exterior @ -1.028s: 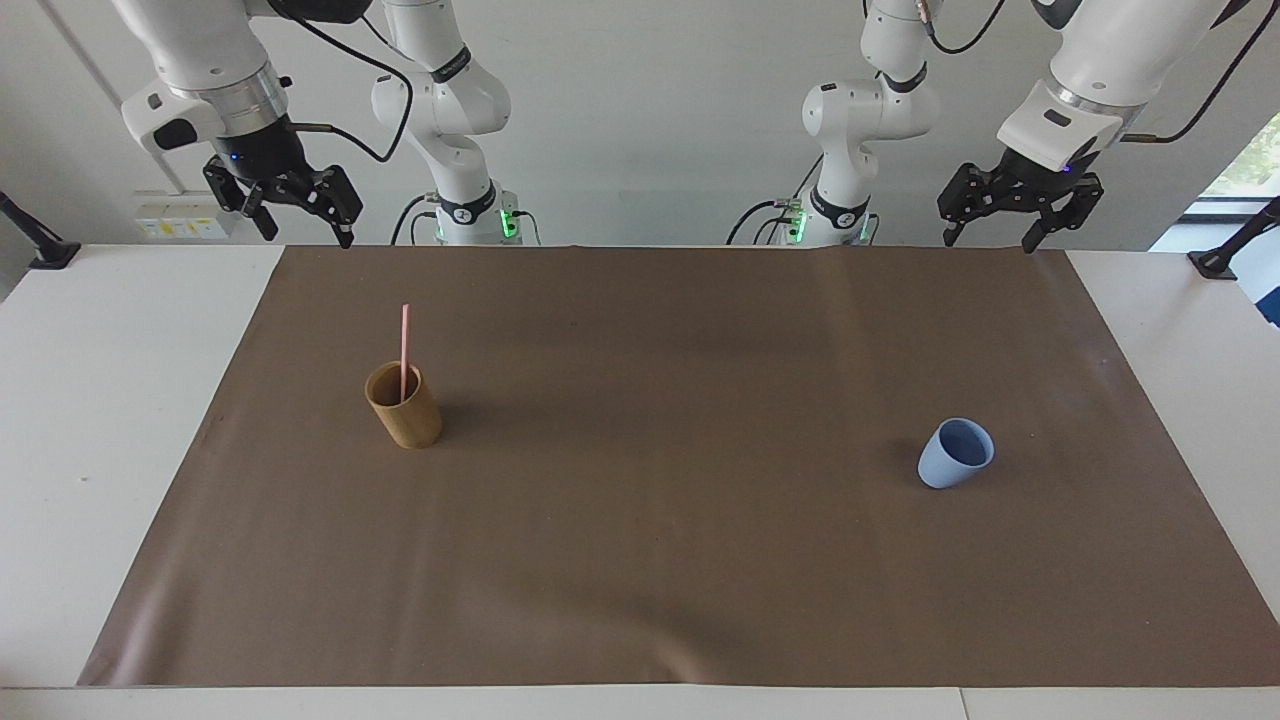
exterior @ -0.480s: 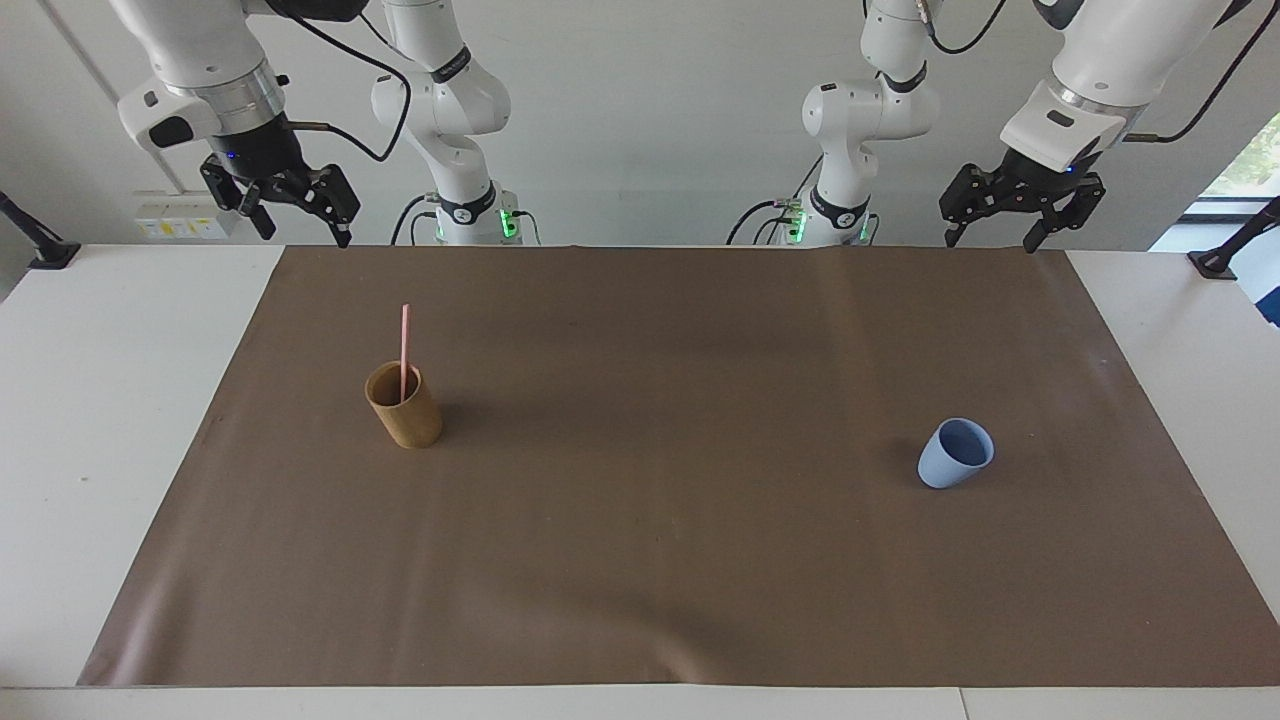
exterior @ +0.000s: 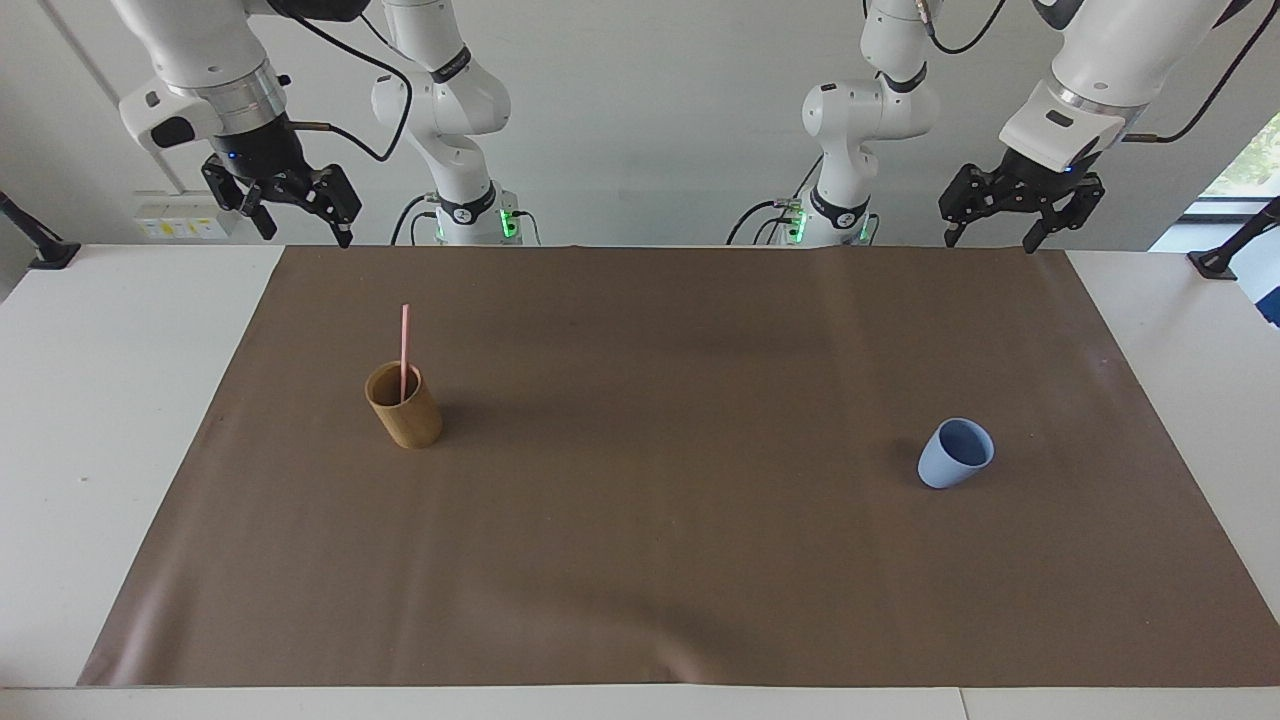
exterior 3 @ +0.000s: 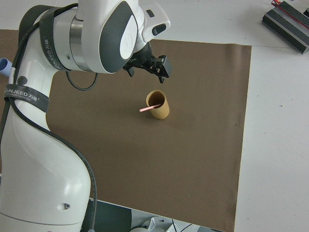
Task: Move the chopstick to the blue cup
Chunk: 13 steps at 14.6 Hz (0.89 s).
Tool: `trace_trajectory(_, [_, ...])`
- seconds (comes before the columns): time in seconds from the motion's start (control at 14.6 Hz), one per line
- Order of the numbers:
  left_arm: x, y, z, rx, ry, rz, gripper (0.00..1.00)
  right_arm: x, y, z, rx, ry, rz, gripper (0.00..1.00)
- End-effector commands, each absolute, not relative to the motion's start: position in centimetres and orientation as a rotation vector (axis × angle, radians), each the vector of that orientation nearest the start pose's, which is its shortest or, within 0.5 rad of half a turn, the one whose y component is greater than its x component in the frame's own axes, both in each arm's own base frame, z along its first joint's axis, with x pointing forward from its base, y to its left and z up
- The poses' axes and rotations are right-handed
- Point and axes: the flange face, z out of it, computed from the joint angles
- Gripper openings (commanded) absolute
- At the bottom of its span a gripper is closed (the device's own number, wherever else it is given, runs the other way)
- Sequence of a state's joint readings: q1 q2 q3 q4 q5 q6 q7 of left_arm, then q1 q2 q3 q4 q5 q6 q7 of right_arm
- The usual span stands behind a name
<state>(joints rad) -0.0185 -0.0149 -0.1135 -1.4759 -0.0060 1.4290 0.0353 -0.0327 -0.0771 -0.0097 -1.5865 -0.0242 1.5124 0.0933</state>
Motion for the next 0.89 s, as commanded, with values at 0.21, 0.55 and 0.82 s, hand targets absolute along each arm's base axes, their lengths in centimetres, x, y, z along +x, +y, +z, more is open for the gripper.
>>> trace_trajectory(0.21, [52.56,-6.98,66.3,-3.12,0.332,0.022,1.0,52.44,-2.36,65.52,-3.134,0.231,0.002,1.0])
trace_trajectory(0.55, [52.66,-7.01,66.31,-3.122,0.332,0.01,1.0,52.43,-2.45,65.59,-3.134,0.234,0.0,1.0])
trace_trajectory(0.82, [52.69,-7.04,66.31,-3.123,0.335,0.0,1.0,52.44,-2.36,65.59,-3.134,0.231,0.0,1.0])
